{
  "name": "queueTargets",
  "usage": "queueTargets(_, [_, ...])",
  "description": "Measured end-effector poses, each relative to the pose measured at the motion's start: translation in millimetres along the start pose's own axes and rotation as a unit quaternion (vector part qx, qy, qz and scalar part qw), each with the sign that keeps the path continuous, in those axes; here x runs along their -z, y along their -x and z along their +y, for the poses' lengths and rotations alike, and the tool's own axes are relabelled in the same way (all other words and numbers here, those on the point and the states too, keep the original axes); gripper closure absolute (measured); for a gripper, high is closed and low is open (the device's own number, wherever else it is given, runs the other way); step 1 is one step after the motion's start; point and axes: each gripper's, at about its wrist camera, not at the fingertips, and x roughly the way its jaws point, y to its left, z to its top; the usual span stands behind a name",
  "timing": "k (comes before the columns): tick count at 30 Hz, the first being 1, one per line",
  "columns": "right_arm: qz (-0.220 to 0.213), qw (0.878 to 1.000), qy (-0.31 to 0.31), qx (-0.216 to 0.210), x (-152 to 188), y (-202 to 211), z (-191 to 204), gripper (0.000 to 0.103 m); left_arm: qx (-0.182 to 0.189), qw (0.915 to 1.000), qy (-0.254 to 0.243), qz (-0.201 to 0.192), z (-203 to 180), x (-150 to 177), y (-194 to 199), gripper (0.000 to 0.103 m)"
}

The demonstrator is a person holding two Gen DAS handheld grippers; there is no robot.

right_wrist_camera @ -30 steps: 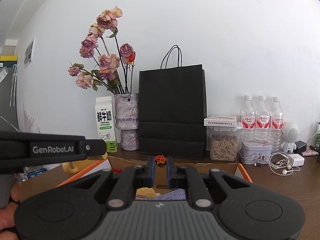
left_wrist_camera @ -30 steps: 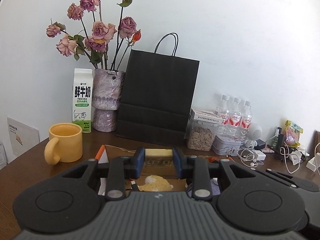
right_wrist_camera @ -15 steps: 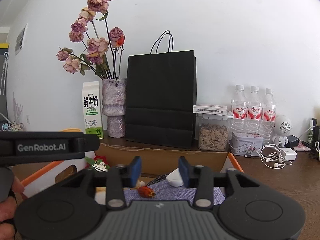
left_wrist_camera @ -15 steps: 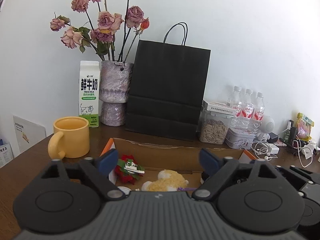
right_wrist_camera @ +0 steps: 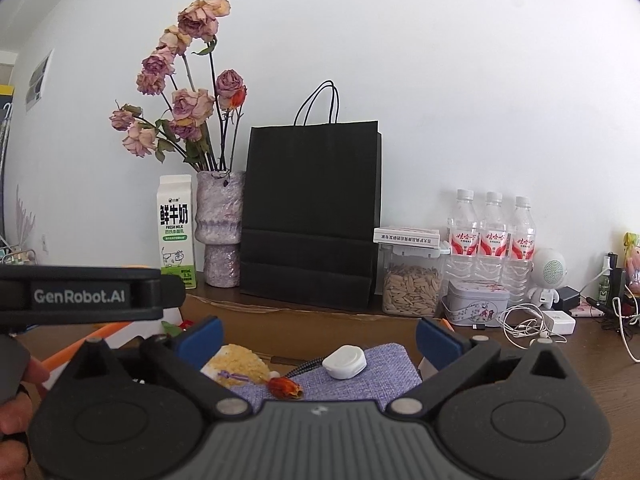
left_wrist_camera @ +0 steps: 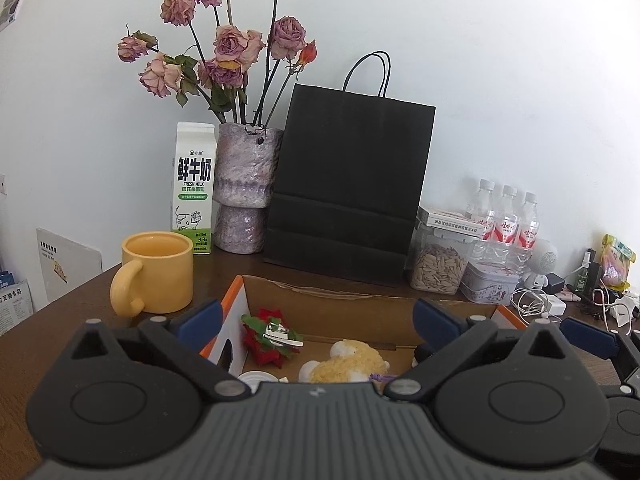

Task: Organize objects
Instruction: 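Withdraw both tools from the box toward the remaining caps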

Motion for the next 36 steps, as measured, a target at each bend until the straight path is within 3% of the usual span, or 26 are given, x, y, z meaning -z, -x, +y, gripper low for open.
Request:
queueTargets(15, [0.005,1.000,0.016,-0.018,7,33,-1,0.000,0.016,0.9998,-0.011,-0.009,6,8,29,0.000])
queueTargets(23, [0.030,0.999,0.035,-0.030,16,46,2,0.000,0.015,0.9995,-0.027,0.004,12,25,42,0.000])
queueTargets(30, [0.044,0.998,0.035,-0.034,26,61,1,0.000,0.014,0.9994,-0.029,-0.014,23,38,64,0.000])
queueTargets(36, [0.069,0.995,0.052,-0.043,41,74,9,0.000,0.018,0.9994,-0.029,0.007,31,53,73,0.000])
